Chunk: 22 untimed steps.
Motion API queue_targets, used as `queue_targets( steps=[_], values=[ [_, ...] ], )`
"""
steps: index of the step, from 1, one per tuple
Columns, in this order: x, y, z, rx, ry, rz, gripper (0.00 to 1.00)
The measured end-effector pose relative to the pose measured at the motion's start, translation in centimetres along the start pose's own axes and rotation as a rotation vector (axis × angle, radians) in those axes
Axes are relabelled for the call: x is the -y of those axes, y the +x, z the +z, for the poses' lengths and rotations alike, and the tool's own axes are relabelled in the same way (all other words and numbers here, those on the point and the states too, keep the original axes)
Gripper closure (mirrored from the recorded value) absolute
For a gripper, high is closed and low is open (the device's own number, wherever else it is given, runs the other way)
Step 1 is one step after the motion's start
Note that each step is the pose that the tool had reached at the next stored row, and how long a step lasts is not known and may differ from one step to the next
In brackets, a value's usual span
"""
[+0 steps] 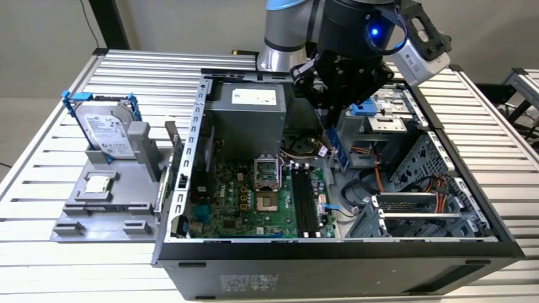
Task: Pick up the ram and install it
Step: 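Insert the ram into the slot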
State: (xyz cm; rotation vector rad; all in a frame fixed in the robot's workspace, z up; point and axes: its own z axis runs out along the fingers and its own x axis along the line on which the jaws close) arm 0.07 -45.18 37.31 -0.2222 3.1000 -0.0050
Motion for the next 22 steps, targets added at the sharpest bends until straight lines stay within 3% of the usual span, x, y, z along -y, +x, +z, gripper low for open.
queue_targets(
  steps=[6,14,22],
  values=[
    [-0.03,0.00,0.28,-0.0001,0.0010,0.001,1.00],
    [-0.10,0.01,1.53,0.0007,0.0016,0.016,1.00],
    [-0.19,0.03,2.36,0.0023,-0.0113,0.046,1.00]
  ],
)
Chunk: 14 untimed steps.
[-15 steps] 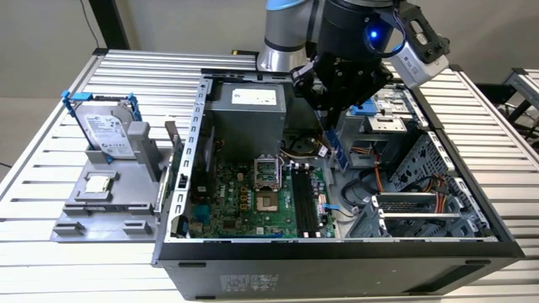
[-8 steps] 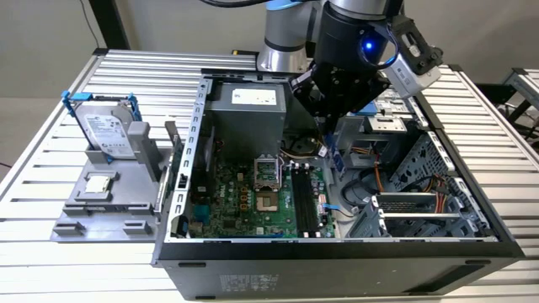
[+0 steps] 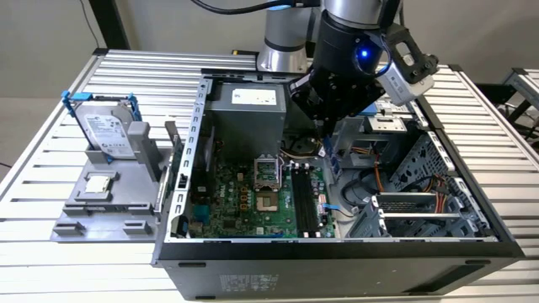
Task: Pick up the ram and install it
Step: 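Insert the ram into the slot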
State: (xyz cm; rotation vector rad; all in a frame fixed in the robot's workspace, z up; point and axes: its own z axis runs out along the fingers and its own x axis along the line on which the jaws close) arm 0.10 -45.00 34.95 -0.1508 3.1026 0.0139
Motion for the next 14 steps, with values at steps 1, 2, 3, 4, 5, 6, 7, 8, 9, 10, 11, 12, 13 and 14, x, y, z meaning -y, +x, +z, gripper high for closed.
queue_targets(
  steps=[1,2,3,4,5,6,7,8,9,10,11,12,13,14],
  values=[
    [-0.01,0.00,0.06,0.0004,-0.0030,0.005,1.00],
    [-0.02,0.00,0.13,0.0006,-0.0053,0.009,1.00],
    [-0.02,0.00,0.23,0.0009,-0.0064,0.013,1.00],
    [-0.03,0.00,0.34,0.0009,-0.0063,0.019,1.00],
    [-0.04,0.00,0.45,0.0009,-0.0057,0.029,1.00],
    [-0.05,0.00,0.56,0.0010,-0.0056,0.038,1.00],
    [-0.05,0.01,0.67,0.0011,-0.0052,0.046,1.00],
    [-0.06,0.01,0.87,0.0013,-0.0051,0.060,1.00],
    [-0.06,0.02,0.97,0.0013,-0.0049,0.064,1.00],
    [-0.06,0.02,1.10,0.0014,-0.0049,0.067,1.00],
    [-0.06,0.03,1.25,0.0013,-0.0049,0.068,1.00],
    [-0.06,0.04,1.44,0.0014,-0.0050,0.069,1.00],
    [-0.06,0.05,1.62,0.0014,-0.0049,0.070,1.00],
    [-0.06,0.05,1.80,0.0014,-0.0047,0.073,1.00]
  ],
)
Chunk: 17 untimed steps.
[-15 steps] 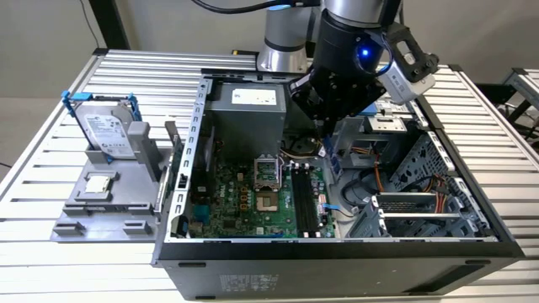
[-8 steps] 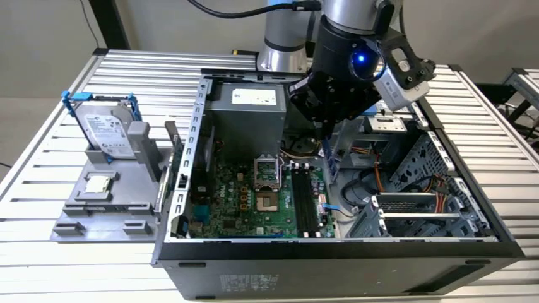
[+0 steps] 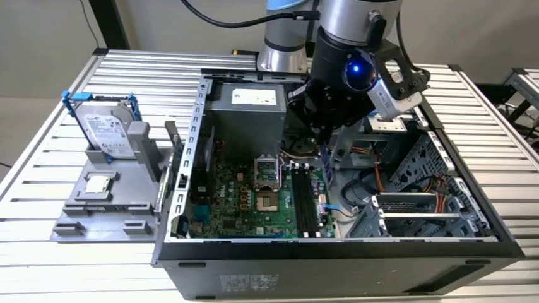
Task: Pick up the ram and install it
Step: 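Insert the ram into the slot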
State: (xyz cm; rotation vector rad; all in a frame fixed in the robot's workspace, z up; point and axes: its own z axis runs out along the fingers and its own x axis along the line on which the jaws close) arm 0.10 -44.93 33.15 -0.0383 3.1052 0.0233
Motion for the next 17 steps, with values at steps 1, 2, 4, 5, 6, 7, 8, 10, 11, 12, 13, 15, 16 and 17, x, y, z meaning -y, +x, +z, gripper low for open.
queue_targets(
  steps=[1,2,4,5,6,7,8,10,11,12,13,15,16,17],
  values=[
    [0.00,-0.01,0.19,0.0000,0.0002,0.002,1.00],
    [0.01,-0.02,0.38,0.0001,0.0001,0.003,1.00],
    [0.01,-0.01,0.67,0.0001,0.0002,0.005,1.00],
    [0.01,-0.01,0.81,0.0001,0.0001,0.006,1.00],
    [0.01,0.00,0.99,0.0001,0.0002,0.008,1.00],
    [0.02,0.00,1.17,0.0002,0.0004,0.012,1.00],
    [0.02,0.01,1.34,0.0003,0.0006,0.015,1.00],
    [0.02,0.01,1.57,0.0003,0.0008,0.021,1.00],
    [0.02,0.02,1.72,0.0004,0.0010,0.027,1.00],
    [0.03,0.02,1.88,0.0006,0.0012,0.036,1.00],
    [0.03,0.04,2.02,0.0007,0.0017,0.048,1.00],
    [0.03,0.04,2.34,0.0010,0.0025,0.070,1.00],
    [0.03,0.05,2.45,0.0012,0.0029,0.081,1.00],
    [0.03,0.05,2.52,0.0014,0.0033,0.094,1.00]
  ],
)
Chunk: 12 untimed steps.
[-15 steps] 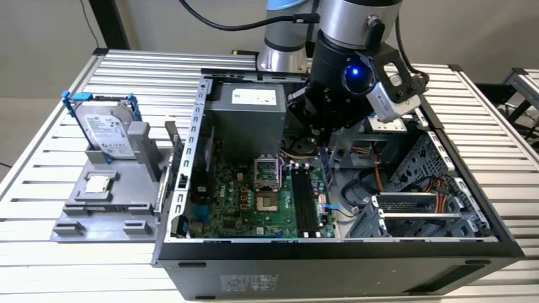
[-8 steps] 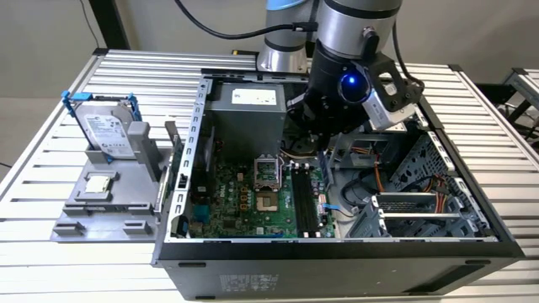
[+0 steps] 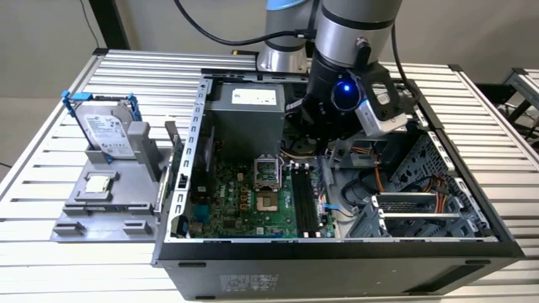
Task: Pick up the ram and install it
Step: 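Insert the ram into the slot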
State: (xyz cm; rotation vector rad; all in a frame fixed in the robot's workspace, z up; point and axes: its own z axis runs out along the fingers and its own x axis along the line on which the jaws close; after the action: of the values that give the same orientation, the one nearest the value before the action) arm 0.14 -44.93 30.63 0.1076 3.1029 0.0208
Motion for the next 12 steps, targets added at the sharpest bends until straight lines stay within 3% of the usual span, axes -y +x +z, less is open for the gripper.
queue_targets(
  steps=[6,12],
  values=[
    [0.00,0.01,0.10,0.0002,0.0005,0.013,1.00],
    [0.00,-0.14,1.00,0.0002,0.0014,0.009,1.00]
  ],
)
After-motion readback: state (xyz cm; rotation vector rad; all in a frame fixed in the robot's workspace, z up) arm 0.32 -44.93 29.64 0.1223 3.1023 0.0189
